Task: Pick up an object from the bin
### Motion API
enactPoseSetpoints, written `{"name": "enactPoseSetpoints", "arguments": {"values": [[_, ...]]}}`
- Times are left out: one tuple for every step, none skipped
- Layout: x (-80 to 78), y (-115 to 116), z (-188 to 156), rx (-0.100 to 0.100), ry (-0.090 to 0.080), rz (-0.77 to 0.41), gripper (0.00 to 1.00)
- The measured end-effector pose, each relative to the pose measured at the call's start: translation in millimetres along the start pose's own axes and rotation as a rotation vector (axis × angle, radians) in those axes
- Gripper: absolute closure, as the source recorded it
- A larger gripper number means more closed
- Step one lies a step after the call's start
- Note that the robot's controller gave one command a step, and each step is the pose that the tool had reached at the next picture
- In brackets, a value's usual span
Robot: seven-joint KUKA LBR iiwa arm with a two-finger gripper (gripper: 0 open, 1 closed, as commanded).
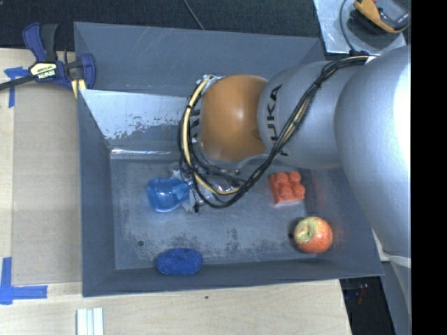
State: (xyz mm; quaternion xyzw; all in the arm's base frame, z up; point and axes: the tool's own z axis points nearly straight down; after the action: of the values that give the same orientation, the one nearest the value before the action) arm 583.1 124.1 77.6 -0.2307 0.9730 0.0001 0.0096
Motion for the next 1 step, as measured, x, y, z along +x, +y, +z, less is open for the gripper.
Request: {"name": "enactPoseSetpoints", "arguments": {"values": [[-7.1,-7.6,-34.5,0.002,0.000,0.047,1.00]]}}
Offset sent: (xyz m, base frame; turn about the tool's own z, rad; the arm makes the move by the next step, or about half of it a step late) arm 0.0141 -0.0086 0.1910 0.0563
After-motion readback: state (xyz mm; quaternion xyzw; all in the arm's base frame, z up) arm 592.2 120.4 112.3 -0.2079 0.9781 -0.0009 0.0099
